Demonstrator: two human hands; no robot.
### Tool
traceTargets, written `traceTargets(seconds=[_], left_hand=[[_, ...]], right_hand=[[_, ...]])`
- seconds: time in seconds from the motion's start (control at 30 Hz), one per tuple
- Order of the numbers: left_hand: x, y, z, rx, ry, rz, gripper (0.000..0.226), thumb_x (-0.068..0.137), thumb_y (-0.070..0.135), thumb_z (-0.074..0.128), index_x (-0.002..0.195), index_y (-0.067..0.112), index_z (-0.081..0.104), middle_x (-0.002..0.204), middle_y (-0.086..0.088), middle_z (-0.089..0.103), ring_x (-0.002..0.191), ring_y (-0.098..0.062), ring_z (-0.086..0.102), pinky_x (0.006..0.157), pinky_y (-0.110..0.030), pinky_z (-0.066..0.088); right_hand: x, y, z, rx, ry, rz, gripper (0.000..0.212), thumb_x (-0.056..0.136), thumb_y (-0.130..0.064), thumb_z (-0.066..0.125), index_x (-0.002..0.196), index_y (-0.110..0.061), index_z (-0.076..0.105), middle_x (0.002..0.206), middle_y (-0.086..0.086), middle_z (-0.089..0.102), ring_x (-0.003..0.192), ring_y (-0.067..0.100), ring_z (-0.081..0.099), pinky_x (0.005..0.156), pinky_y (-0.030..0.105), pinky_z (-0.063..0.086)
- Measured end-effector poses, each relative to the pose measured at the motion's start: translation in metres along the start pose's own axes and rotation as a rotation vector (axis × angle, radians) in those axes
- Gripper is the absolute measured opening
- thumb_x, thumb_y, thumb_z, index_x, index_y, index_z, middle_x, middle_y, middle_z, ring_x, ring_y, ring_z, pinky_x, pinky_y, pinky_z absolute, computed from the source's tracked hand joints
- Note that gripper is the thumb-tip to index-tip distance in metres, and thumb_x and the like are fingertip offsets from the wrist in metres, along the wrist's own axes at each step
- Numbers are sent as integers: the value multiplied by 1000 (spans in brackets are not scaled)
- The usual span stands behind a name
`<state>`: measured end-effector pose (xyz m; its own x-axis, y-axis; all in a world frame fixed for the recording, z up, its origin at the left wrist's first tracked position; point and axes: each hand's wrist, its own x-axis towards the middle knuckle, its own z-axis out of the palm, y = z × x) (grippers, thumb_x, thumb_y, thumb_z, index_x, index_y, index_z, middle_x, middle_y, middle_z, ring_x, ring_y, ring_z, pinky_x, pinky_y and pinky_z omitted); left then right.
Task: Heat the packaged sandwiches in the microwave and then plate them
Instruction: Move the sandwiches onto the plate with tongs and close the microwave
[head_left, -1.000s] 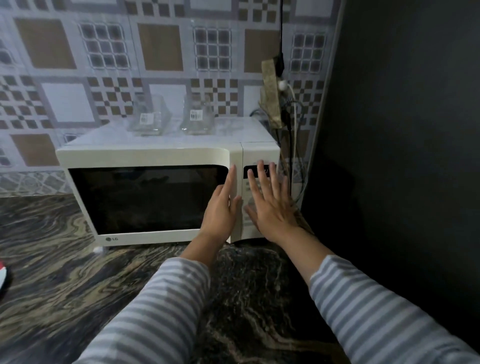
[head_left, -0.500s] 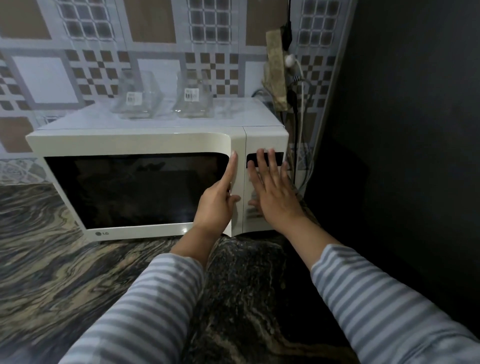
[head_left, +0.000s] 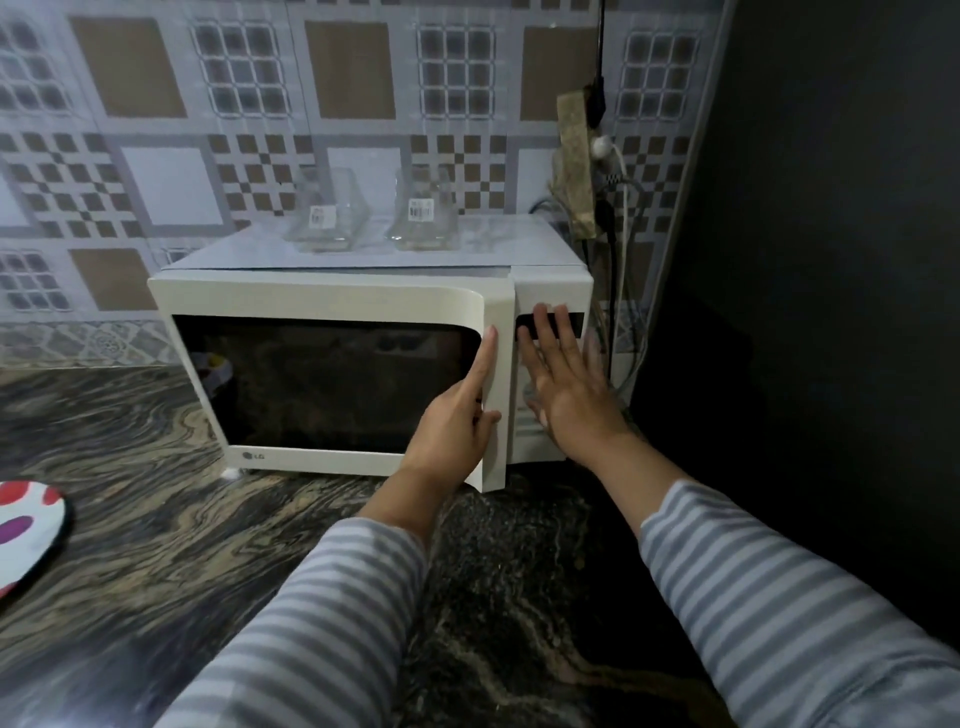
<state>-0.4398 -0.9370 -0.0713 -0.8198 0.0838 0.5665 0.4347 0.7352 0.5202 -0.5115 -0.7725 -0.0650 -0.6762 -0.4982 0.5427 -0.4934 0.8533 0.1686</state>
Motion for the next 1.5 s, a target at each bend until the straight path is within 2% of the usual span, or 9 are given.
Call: traceTargets(seconds=[0.1,0.2,0.27,0.37,0.43,0.53,0.7,1.03,1.5], left_hand=[[-8,4,-28,157,90,44,78,91,14,53,151,44,11,102,4,55,83,-15,58,68,-36,54],[-8,-1,-70,335,344,14,54,89,12,52,141,24,44,111,-4,54,97,-24,55,72,-42,52],[2,-2,-94,509,420,-74,48,92,22,48,140,20,44,128,-8,51,117,-29,49,90,-46,46],[24,3,-116,606,227,-252,55,100,43,31,151,24,24,158,-1,22,148,-21,12,116,-50,14],[35,2,-122,622,48,-314,60,100,52,19,154,28,12,162,6,4,149,-15,-7,118,-53,-1],[40,-2,-126,653,-56,-320,64,97,58,12,154,29,6,162,8,0,148,-13,-10,117,-57,-2],[30,-8,-134,658,-96,-256,68,95,63,11,154,30,3,162,8,-2,148,-13,-10,115,-61,-1],[-9,-1,-168,594,-208,-157,69,94,65,10,154,31,0,162,9,-7,148,-13,-12,114,-61,-2],[-104,18,-255,547,-282,-167,64,97,59,4,154,31,7,162,11,0,149,-15,-4,116,-58,-3]], right_hand=[[-9,1,-30,123,20,1,65,93,-17,36,153,-12,12,161,5,1,148,18,-7,118,52,-3],[-4,-8,-64,193,163,54,62,91,-28,20,151,-12,26,159,8,18,148,23,12,119,50,5],[8,-19,-84,184,99,76,57,98,-34,20,153,-17,17,162,6,9,149,21,4,119,50,1],[31,-38,-105,152,-89,79,60,102,-47,17,154,-22,1,162,2,-9,148,17,-13,117,51,-11],[44,-50,-113,158,-134,73,62,101,-50,15,154,-22,2,162,2,-8,148,16,-13,117,51,-12],[55,-64,-114,152,-223,125,63,101,-52,16,154,-20,8,162,2,-1,149,16,-6,118,50,-8],[48,-81,-115,125,-242,224,65,100,-54,22,154,-19,10,162,3,4,149,18,-1,120,48,2],[5,-143,-156,15,-273,399,67,99,-54,26,154,-20,8,162,5,2,149,19,-3,118,51,0],[-67,-259,-236,143,-209,292,54,103,-45,20,151,-21,25,160,-4,20,148,13,10,118,49,-1]])
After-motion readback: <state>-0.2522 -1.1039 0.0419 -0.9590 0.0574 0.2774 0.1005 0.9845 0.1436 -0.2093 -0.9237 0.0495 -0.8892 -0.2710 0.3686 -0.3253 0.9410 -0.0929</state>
